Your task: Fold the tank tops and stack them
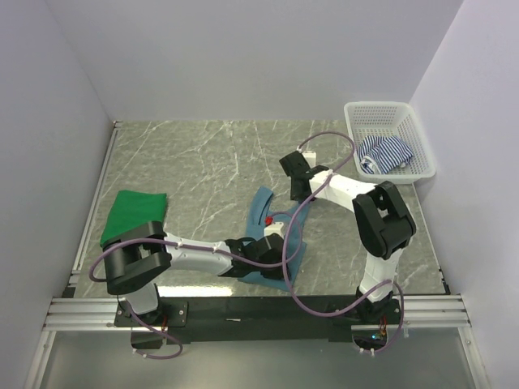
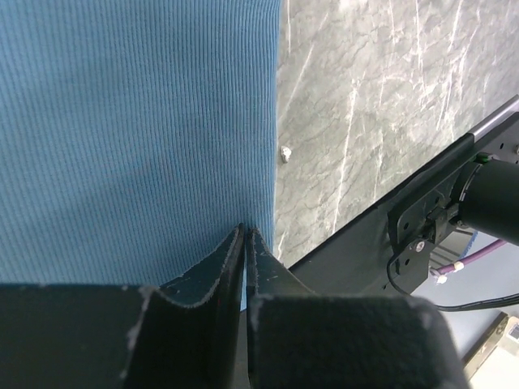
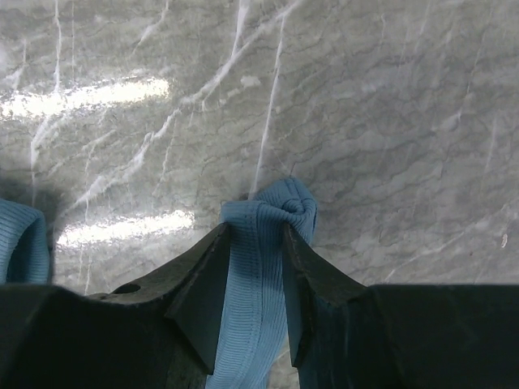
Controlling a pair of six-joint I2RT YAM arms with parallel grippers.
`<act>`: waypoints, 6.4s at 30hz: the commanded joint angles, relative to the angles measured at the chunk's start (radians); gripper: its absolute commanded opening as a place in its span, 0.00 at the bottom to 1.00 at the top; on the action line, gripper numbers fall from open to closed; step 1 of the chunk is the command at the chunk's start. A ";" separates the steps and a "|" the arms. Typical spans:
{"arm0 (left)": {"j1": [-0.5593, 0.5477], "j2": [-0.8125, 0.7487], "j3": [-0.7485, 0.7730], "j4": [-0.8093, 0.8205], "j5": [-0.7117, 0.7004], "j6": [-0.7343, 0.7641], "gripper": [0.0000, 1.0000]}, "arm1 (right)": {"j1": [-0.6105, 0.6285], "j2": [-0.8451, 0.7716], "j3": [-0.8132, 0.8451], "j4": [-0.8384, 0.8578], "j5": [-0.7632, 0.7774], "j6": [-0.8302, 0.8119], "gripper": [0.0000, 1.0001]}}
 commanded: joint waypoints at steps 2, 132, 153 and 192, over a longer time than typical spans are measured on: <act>-0.013 0.025 0.024 0.043 0.013 -0.010 0.11 | 0.011 0.014 0.042 0.014 0.013 -0.006 0.39; 0.067 -0.397 -0.379 -0.074 -0.358 -0.407 0.01 | 0.223 -0.837 -0.892 0.330 -0.239 0.443 0.00; -0.223 -0.713 -0.255 -0.563 -0.489 -0.476 0.01 | 0.665 -1.164 -0.745 -0.079 -0.003 0.629 0.00; 0.958 -0.013 0.201 -0.032 0.143 0.214 0.62 | -0.088 -0.042 0.171 0.088 -0.412 0.027 0.56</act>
